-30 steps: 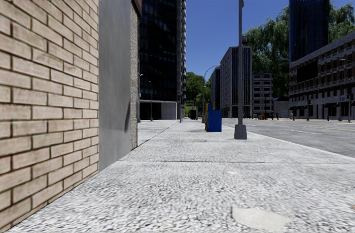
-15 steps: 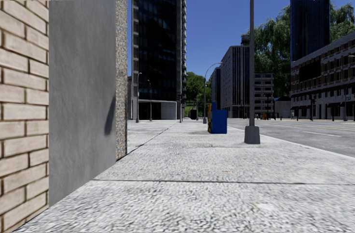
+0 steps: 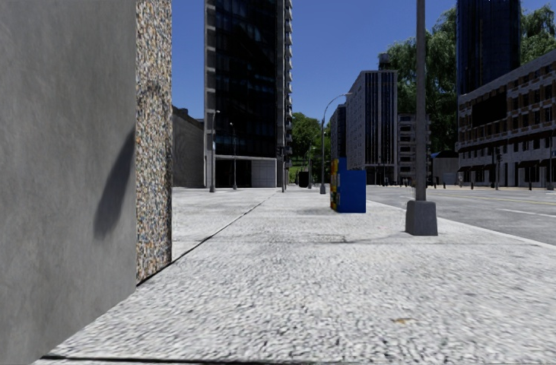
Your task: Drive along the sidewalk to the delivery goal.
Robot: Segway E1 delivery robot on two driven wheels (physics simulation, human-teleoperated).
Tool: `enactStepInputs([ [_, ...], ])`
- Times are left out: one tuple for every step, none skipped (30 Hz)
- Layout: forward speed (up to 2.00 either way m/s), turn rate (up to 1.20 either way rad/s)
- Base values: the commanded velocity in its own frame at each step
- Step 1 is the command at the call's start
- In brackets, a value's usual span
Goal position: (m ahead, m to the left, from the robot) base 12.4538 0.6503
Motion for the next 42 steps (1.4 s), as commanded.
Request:
enactStepInputs([
  [2.00, 0.00],
  [2.00, 0.00],
  [2.00, 0.00],
  [2.00, 0.00],
  [2.00, 0.00],
  [2.00, 0.00],
  [2.00, 0.00],
  [2.00, 0.00],
  [2.00, 0.00],
  [2.00, 0.00],
  [2.00, 0.00],
  [2.00, 0.00],
  [2.00, 0.00],
  [2.00, 0.00],
  [2.00, 0.00],
  [2.00, 0.00],
  [2.00, 0.00],
  [2.00, 0.00],
  [2.00, 0.00],
  [2.00, 0.00],
  [2.00, 0.00],
  [2.00, 0.00],
  [2.00, 0.00],
  [2.00, 0.00],
  [2.00, 0.00],
  [2.00, 0.00],
  [2.00, 0.00],
  [2.00, 0.00],
  [2.00, 0.00],
  [2.00, 0.00],
  [2.00, 0.00],
  [2.00, 0.00],
  [2.00, 0.00],
  [2.00, 0.00],
  [2.00, 0.00],
  [2.00, 0.01],
  [2.00, 0.01],
  [2.00, 0.12],
  [2.00, 0.20],
  [2.00, 0.22],
  [2.00, 0.24],
  [2.00, 0.28],
])
